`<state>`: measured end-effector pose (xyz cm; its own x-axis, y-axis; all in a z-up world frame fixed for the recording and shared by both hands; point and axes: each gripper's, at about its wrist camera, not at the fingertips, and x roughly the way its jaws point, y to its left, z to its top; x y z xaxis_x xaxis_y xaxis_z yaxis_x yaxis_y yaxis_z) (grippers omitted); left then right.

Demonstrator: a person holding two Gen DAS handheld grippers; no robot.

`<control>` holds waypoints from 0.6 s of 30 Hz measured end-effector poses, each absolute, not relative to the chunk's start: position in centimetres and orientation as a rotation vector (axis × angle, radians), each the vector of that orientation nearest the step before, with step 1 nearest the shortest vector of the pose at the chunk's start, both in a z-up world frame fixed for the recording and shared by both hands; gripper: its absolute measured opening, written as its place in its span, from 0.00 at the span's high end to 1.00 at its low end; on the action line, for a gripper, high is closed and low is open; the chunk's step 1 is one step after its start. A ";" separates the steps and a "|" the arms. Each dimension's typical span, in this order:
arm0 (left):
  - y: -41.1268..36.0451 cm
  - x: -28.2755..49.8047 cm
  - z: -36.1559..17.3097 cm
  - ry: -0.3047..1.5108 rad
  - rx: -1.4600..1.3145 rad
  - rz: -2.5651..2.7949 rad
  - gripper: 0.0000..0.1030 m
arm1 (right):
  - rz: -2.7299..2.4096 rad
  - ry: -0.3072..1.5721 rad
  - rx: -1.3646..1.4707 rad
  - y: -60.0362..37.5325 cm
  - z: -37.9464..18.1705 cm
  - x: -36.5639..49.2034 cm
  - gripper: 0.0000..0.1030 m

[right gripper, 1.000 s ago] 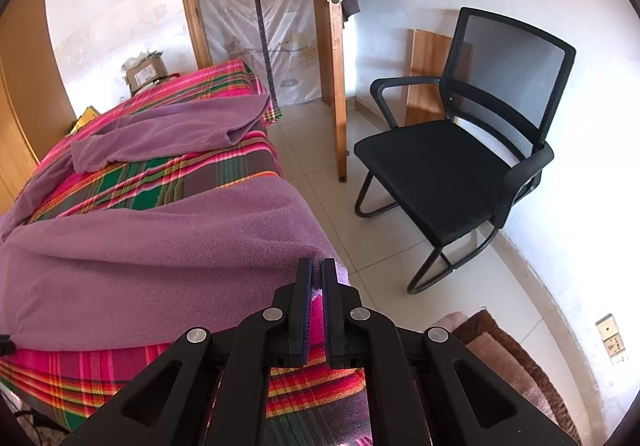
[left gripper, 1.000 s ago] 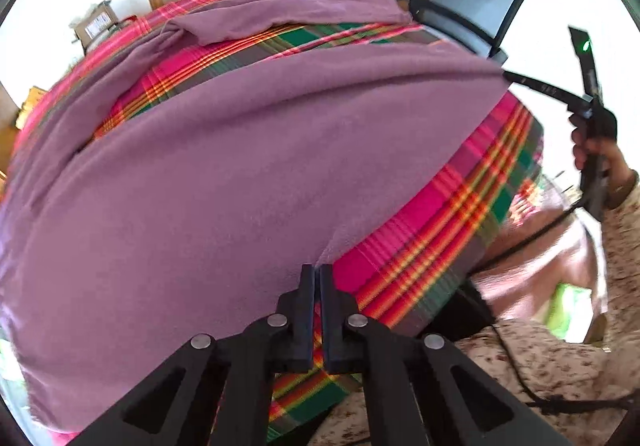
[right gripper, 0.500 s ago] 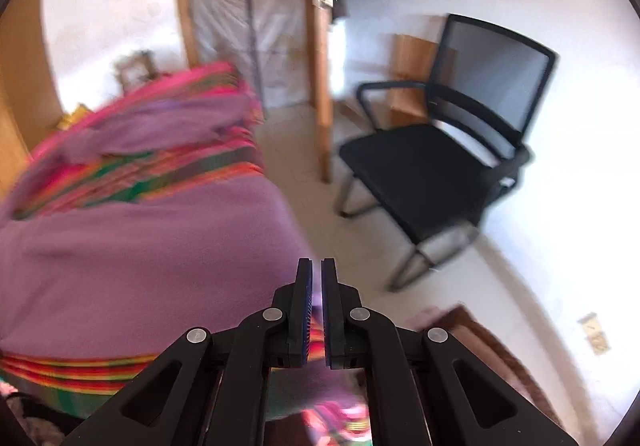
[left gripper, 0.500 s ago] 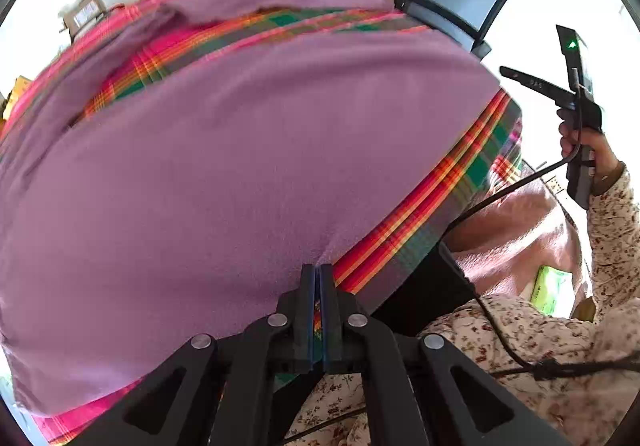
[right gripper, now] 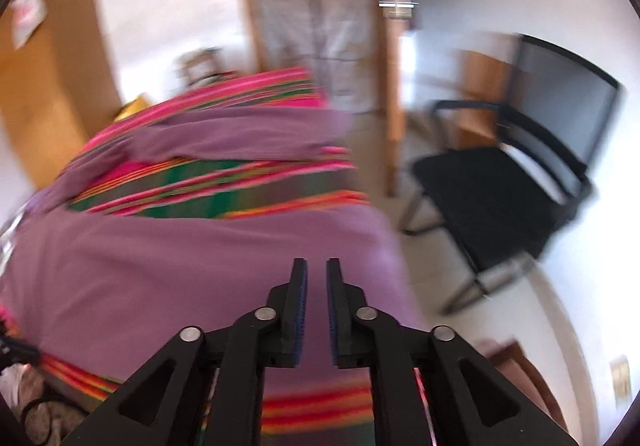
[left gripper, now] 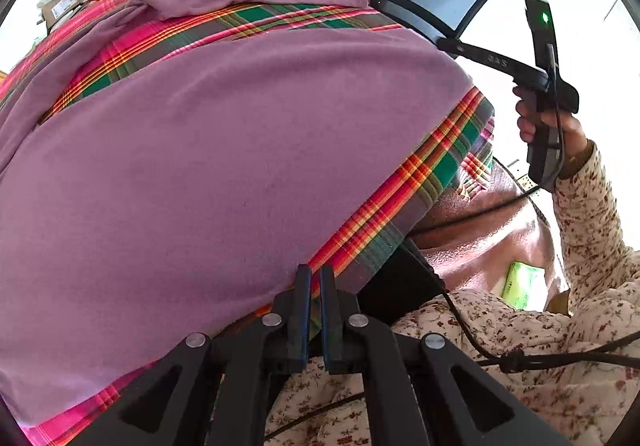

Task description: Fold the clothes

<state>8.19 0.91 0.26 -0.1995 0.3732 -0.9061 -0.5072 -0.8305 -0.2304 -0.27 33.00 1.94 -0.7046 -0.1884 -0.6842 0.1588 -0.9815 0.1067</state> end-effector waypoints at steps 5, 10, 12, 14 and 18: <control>0.1 7.8 0.5 0.103 -1.511 2.075 0.97 | -2.566 0.022 1.105 27.7 1.5 -2.7 0.85; -1.8 7.6 0.3 0.018 -1.525 2.090 0.97 | -2.476 0.107 1.172 24.4 0.0 -5.0 0.85; -2.1 7.6 0.1 0.000 -1.527 2.084 0.97 | -2.486 0.140 1.173 24.0 -0.1 -5.7 0.85; -2.2 7.7 -0.3 -0.017 -1.533 2.076 0.97 | -2.514 0.151 1.188 24.0 -0.1 -6.6 0.85; -3.0 7.6 -0.4 -0.066 -1.533 2.066 0.97 | -2.610 0.200 1.225 23.4 0.4 -7.6 0.84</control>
